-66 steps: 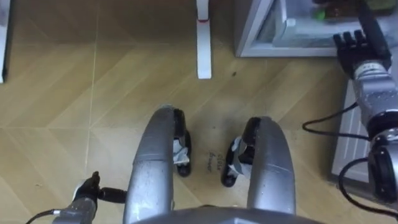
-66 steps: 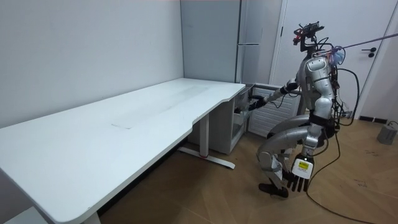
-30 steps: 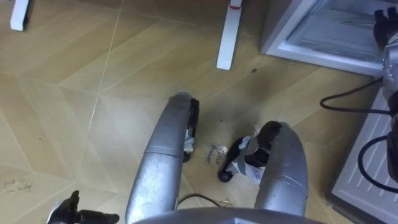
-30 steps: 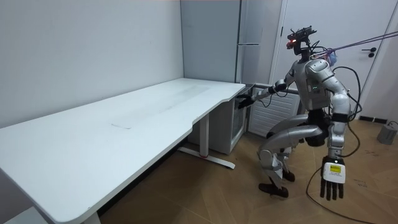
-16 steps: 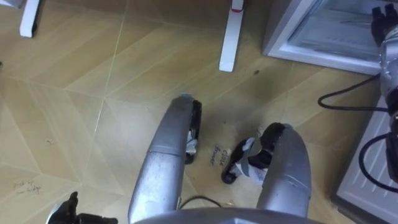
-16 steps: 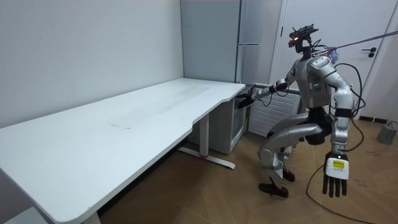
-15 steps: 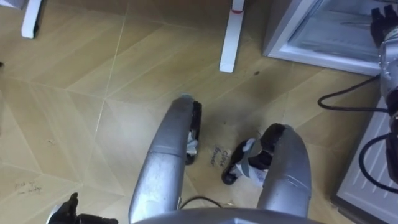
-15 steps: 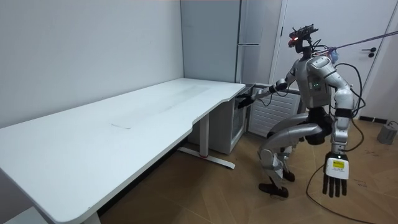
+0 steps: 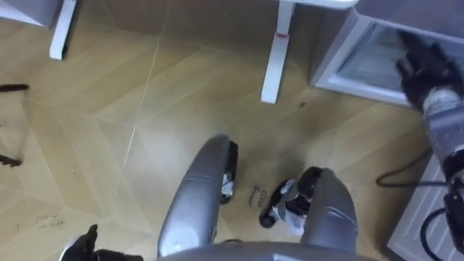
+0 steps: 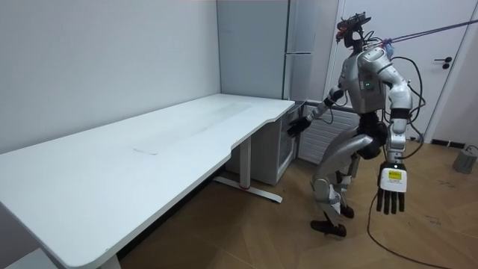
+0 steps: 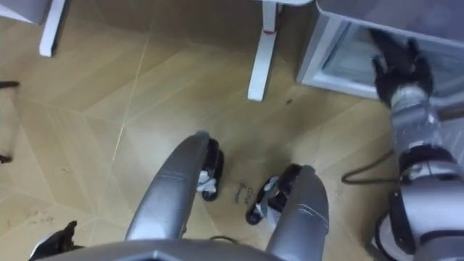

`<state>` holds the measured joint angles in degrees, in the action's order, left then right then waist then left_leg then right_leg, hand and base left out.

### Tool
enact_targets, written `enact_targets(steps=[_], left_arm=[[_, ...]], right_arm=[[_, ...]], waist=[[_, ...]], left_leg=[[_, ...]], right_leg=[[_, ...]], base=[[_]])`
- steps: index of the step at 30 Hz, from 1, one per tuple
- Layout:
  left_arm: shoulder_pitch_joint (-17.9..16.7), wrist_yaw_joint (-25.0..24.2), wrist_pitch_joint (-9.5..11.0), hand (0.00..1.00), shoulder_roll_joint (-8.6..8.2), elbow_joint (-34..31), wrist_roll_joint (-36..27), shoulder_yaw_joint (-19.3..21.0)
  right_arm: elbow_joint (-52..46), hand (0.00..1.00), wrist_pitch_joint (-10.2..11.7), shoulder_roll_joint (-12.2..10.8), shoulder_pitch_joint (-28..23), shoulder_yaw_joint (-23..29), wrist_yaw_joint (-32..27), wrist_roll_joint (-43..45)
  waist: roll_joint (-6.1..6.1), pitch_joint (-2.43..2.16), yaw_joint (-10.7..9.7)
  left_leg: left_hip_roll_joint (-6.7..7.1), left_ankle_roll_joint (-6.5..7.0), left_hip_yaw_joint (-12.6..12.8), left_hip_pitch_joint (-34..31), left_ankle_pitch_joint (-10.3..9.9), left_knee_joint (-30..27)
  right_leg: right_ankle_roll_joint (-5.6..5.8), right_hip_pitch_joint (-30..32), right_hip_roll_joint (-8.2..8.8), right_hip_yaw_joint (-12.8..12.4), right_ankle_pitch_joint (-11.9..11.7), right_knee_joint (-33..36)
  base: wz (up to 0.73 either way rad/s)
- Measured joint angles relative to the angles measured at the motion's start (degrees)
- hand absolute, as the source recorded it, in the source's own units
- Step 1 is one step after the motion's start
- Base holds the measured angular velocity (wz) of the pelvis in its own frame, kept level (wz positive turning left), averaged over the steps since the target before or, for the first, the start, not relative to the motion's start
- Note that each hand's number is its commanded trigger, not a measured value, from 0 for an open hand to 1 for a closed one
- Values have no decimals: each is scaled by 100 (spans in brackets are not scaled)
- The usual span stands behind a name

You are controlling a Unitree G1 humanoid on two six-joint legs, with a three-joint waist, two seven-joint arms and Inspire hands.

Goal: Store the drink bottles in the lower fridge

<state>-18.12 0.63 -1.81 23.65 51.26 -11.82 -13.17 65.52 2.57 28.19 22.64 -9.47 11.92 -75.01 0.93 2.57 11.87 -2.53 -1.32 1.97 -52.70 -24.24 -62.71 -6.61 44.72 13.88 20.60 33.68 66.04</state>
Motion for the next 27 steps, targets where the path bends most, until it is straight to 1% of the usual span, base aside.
enact_targets(steps=[1, 2, 3, 4, 5, 6, 7, 8, 9, 10, 11, 12, 13, 14, 15, 16, 17, 18, 19, 20, 21, 23, 24, 25, 26, 27], left_arm=[[55, 5, 40, 0, -54, 163, -1, -1], [137, 10, 51, 0, -107, 312, -1, -2], [184, 11, 56, 0, -132, 360, 9, -2], [276, 22, 59, 0, -195, 455, 22, -1], [324, 43, 117, 0, -263, 472, 20, 0], [324, 45, 164, 0, -291, 472, 21, 0], [326, 44, 242, 0, -327, 470, 18, -8], [342, 51, 273, 0, -328, 461, 22, -2], [367, 63, 282, 0, -337, 471, 31, 7], [403, 145, 328, 0, -407, 506, 59, 101], [426, 182, 357, 0, -472, 510, 119, 180], [448, 194, 361, 0, -495, 510, 159, 178], [473, 239, 362, 0, -554, 511, 241, 174], [478, 277, 364, 0, -610, 521, 255, 172], [492, 298, 358, 0, -651, 556, 250, 173], [527, 339, 336, 0, -722, 630, 250, 174], [550, 380, 334, 0, -766, 632, 253, 173], [557, 398, 335, 0, -782, 630, 250, 173], [573, 451, 334, 0, -827, 637, 256, 180], [633, 539, 335, 0, -882, 635, 292, 184], [671, 555, 340, 0, -902, 636, 336, 185], [753, 561, 416, 0, -992, 604, 429, 234], [757, 562, 431, 0, -1038, 603, 460, 295], [753, 571, 432, 0, -1134, 623, 486, 412], [737, 602, 427, 0, -1169, 654, 556, 431], [717, 603, 423, 0, -1169, 669, 614, 450]], right_arm=[[122, 0, 19, -98, -170, -4, 211, 137], [237, 0, 21, -215, -405, -26, 330, 229], [279, 0, 18, -256, -515, -58, 371, 310], [381, 0, -19, -340, -676, -60, 433, 545], [379, 0, -19, -381, -840, -58, 482, 790], [375, 0, -16, -398, -912, -58, 512, 948], [372, 0, -10, -440, -1049, -64, 538, 1327], [394, 0, -6, -514, -1168, -67, 530, 1728], [443, 0, 3, -555, -1246, -63, 529, 1928], [575, 0, 16, -642, -1383, -59, 490, 2414], [625, 0, 34, -717, -1525, -69, 373, 2985], [655, 0, 36, -750, -1642, -74, 311, 3214], [710, 0, 42, -808, -1812, -192, 193, 3546], [773, 0, 28, -886, -1964, -316, 29, 3864], [789, 0, 23, -929, -2048, -368, -51, 4003], [808, 0, 17, -1029, -2203, -457, -191, 4171], [825, 0, -7, -1134, -2308, -444, -298, 4256], [824, 0, -9, -1183, -2332, -424, -342, 4286], [822, 0, -9, -1274, -2391, -393, -442, 4394], [814, 0, -11, -1348, -2409, -395, -543, 4409], [812, 0, -11, -1372, -2432, -393, -567, 4406], [809, 0, -14, -1436, -2483, -383, -635, 4418], [804, 0, -14, -1453, -2497, -373, -647, 4449], [801, 0, -15, -1483, -2536, -332, -658, 4570], [805, 0, -22, -1522, -2597, -259, -669, 4667], [801, 0, -26, -1537, -2619, -259, -679, 4712]], waist=[[21, -8, -73], [17, -13, -80], [8, -18, -87], [12, -31, -135], [32, -57, -199], [27, -78, -245], [23, -94, -319], [-6, -116, -401], [-20, -126, -438], [-17, -148, -507], [-8, -154, -557], [-3, -159, -582], [4, -157, -556], [-7, -157, -546], [-16, -160, -546], [-23, -163, -569], [-32, -166, -654], [-36, -165, -697], [-51, -160, -772], [-72, -167, -862], [-88, -180, -895], [-142, -204, -992], [-159, -212, -999], [-174, -220, -1006], [-198, -226, -1003], [-210, -226, -998]], left_leg=[[5, 7, -43, 174, 5, 125], [-15, 11, -47, 389, 9, 273], [-11, 18, -43, 491, 12, 353], [-8, 37, -35, 665, 28, 516], [-7, 59, -25, 779, 60, 660], [4, 73, -6, 839, 79, 748], [20, 101, 46, 994, 135, 940], [16, 135, 136, 1156, 206, 1176], [16, 138, 157, 1238, 241, 1284], [7, 145, 169, 1394, 299, 1477], [-7, 156, 175, 1544, 338, 1645], [-11, 161, 180, 1622, 354, 1725], [-28, 177, 214, 1800, 377, 1881], [-75, 197, 323, 2023, 394, 2057], [-69, 202, 357, 2148, 421, 2177], [-69, 227, 445, 2411, 509, 2473], [-69, 236, 507, 2662, 600, 2764], [-69, 242, 562, 2789, 651, 2909], [-56, 251, 630, 3053, 751, 3215], [2, 263, 676, 3315, 862, 3523], [30, 271, 678, 3418, 908, 3648], [118, 287, 739, 3816, 1006, 4001], [134, 289, 750, 3929, 1028, 4091], [161, 294, 774, 4150, 1050, 4268], [186, 296, 818, 4382, 1064, 4431], [192, 295, 856, 4490, 1066, 4505]], right_leg=[[57, -229, -44, 67, -32, -190], [120, -474, -114, 90, -74, -410], [143, -578, -125, 98, -90, -501], [193, -755, -161, 108, -142, -693], [229, -866, -198, 108, -218, -885], [247, -912, -197, 105, -255, -968], [296, -1045, -210, 94, -336, -1158], [333, -1171, -228, 73, -434, -1366], [349, -1239, -247, 73, -489, -1489], [380, -1399, -319, 68, -593, -1748], [425, -1555, -392, 61, -696, -1989], [435, -1642, -411, 69, -740, -2096], [471, -1823, -462, 62, -826, -2316], [497, -2014, -519, 11, -921, -2542], [514, -2120, -529, 0, -972, -2662], [553, -2357, -564, -19, -1096, -2965], [603, -2594, -615, -49, -1227, -3276], [614, -2705, -634, -58, -1299, -3439], [641, -2947, -659, -59, -1439, -3756], [686, -3186, -698, -94, -1555, -4044], [709, -3276, -701, -95, -1589, -4145], [773, -3592, -715, -131, -1710, -4459], [787, -3673, -719, -169, -1739, -4531], [821, -3863, -738, -196, -1799, -4693], [851, -4049, -759, -237, -1851, -4855], [865, -4123, -767, -280, -1869, -4918]], base=[[13], [10], [0], [0], [-5], [-9], [-9], [-9], [-11], [-11], [-10], [-9], [-21], [-26], [-28], [-15], [-11], [-13], [-13], [-7], [4], [-5], [-22], [-25], [-27], [-32]])
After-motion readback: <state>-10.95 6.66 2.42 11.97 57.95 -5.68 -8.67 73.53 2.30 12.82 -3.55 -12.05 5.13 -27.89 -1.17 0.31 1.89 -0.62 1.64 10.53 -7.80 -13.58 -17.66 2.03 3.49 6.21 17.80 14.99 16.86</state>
